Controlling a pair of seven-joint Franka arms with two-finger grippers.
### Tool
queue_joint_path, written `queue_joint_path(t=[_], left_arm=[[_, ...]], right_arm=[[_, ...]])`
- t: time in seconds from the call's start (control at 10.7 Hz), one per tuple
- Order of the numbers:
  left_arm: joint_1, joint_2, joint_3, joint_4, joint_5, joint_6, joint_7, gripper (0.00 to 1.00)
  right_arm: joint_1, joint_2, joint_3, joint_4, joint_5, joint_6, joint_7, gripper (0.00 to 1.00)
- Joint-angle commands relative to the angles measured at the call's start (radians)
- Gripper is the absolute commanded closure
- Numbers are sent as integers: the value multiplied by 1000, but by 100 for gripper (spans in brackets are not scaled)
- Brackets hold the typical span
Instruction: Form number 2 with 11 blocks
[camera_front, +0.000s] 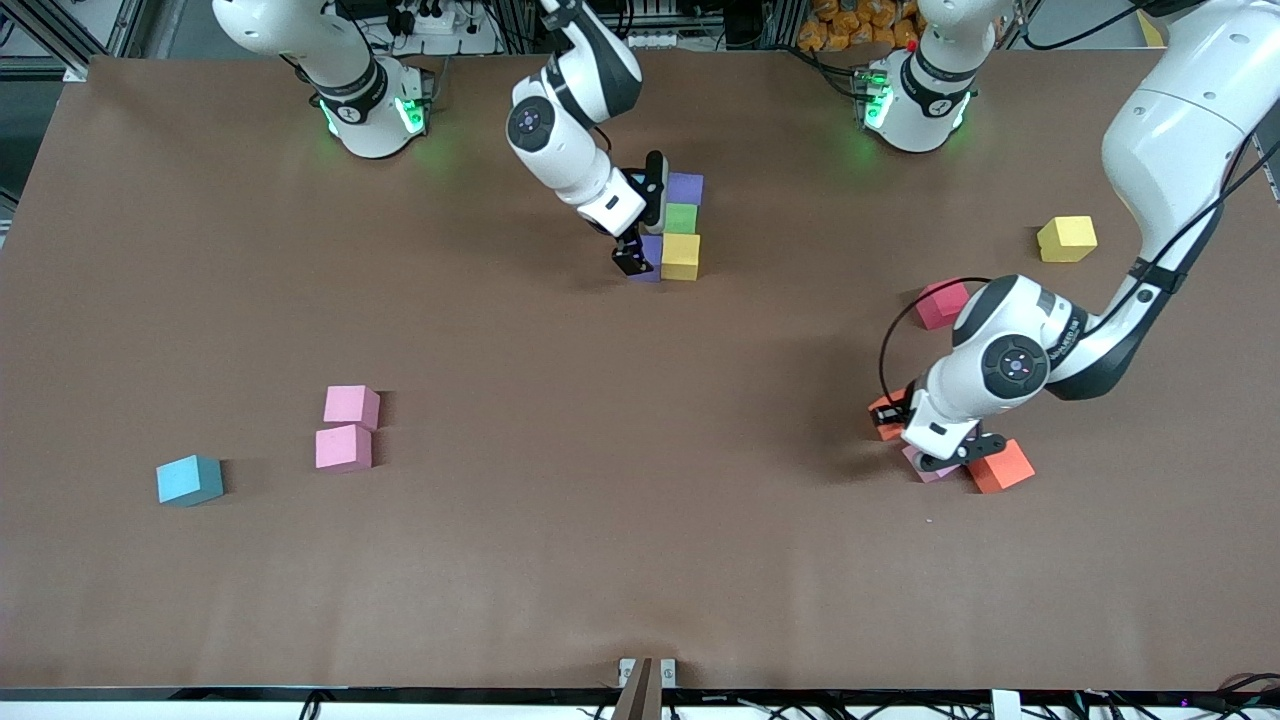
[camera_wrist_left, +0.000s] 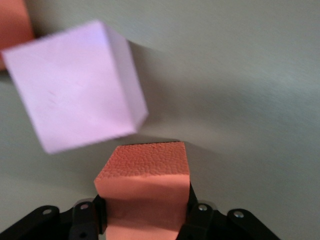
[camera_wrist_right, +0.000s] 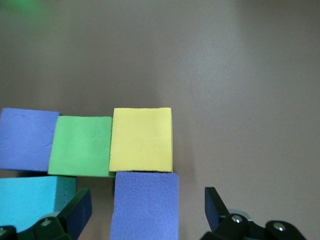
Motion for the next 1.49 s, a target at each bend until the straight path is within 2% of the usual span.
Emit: queue_joint_path(t=[0.0, 0.19, 0.37, 0.56, 0.75, 0.93, 1.12, 1.31, 1.4], left_arm=[[-47, -21, -24, 0, -67, -10, -112, 81], [-65, -20, -111, -11, -71, -83, -294, 98], [-100, -20, -173, -9, -72, -97, -495, 96], [-174, -20, -213, -6, -80, -103, -720, 94], [-278, -20, -224, 1, -100, -105, -943, 94], [-334, -20, -245, 18, -103, -103, -1107, 94], [-402, -15, -250, 58, -152, -102, -1245, 94], [-470, -8, -245, 104, -167, -88, -1417, 94], [-496, -6, -241, 116, -167, -74, -1483, 94]], right_arm=[[-95, -93, -27, -56, 22, -117, -96, 0], [-164, -85, -139, -48, 3, -233, -136, 0], [-209, -73, -265, -28, -41, -323, -134, 0], [-223, -53, -377, 8, -189, -321, -130, 0], [-243, -10, -510, 18, -196, -311, -130, 0], [-336, 31, -541, 56, -198, -309, -165, 0], [-400, 41, -555, 107, -190, -350, -109, 0], [-450, 51, -557, 169, -190, -463, 139, 0], [-448, 58, -566, 180, -193, -476, 312, 0]])
